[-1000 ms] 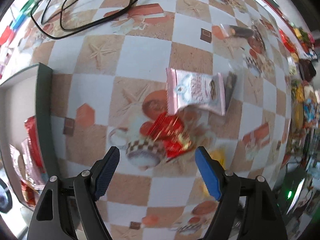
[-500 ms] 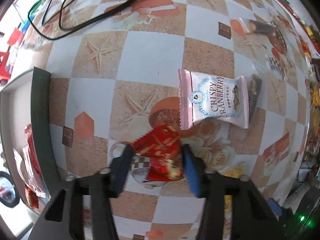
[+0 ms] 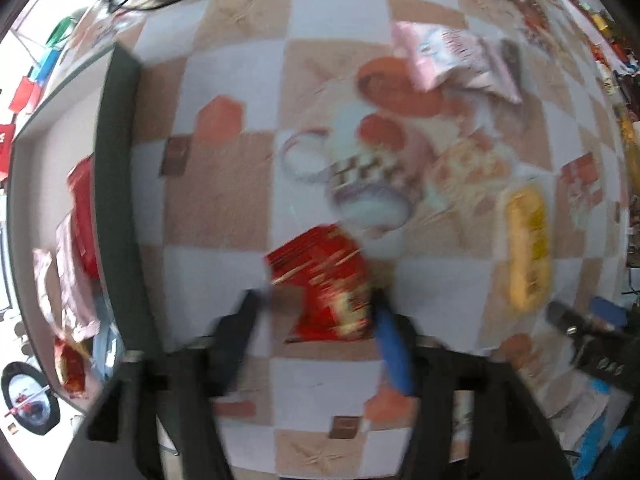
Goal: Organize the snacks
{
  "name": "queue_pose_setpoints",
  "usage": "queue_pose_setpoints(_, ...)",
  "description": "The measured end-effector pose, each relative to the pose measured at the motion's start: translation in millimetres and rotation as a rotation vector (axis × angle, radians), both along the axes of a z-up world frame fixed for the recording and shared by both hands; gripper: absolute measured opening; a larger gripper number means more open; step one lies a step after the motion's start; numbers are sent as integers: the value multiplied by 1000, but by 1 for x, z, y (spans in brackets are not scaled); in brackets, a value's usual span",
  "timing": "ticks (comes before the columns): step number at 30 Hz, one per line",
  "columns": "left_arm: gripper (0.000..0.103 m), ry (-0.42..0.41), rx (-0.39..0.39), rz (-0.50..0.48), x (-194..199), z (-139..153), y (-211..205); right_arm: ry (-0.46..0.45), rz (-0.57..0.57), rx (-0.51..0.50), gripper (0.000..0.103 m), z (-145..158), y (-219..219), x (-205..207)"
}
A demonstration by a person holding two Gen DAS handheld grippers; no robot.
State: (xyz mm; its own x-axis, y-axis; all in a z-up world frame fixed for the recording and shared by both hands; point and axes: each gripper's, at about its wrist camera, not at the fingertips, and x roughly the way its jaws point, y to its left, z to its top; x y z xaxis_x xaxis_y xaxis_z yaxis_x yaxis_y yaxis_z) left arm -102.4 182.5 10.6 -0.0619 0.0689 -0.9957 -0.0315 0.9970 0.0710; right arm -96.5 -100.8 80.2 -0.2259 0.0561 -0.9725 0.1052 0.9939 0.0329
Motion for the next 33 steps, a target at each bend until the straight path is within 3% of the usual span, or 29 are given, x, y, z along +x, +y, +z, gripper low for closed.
queue_pose_setpoints(5, 83, 5, -41, 27, -12, -1, 29, -8, 0, -1, 103, 2, 0, -2)
queue_pose_setpoints(9, 89, -1, -36, 7, 7, -12, 34, -7, 0, -2, 103, 3, 1, -3)
queue_pose_setpoints(12, 103, 27, -36, 2, 18, -33, 30, -3, 3, -1, 103, 3, 1, -4)
queue_pose_setpoints(20, 103, -5, -39, 8, 12, -32, 19, -14, 5, -2, 103, 4, 1, -6)
queue_pose_setpoints(24, 103, -9, -39, 6, 14, -36, 21, 48, 1, -6, 103, 2, 1, -1)
queue_pose_setpoints(28, 103, -12, -39, 6, 15, -44, 19, -22, 24, 23, 103, 23, 14, 1)
queue_pose_setpoints(29, 103, -15, -39, 6, 12, -30, 24, -29, 43, 40, 103, 27, 21, 2)
queue_pose_setpoints(33, 103, -19, -40, 3, 12, -30, 22, -47, 134, 42, 103, 29, 50, 13)
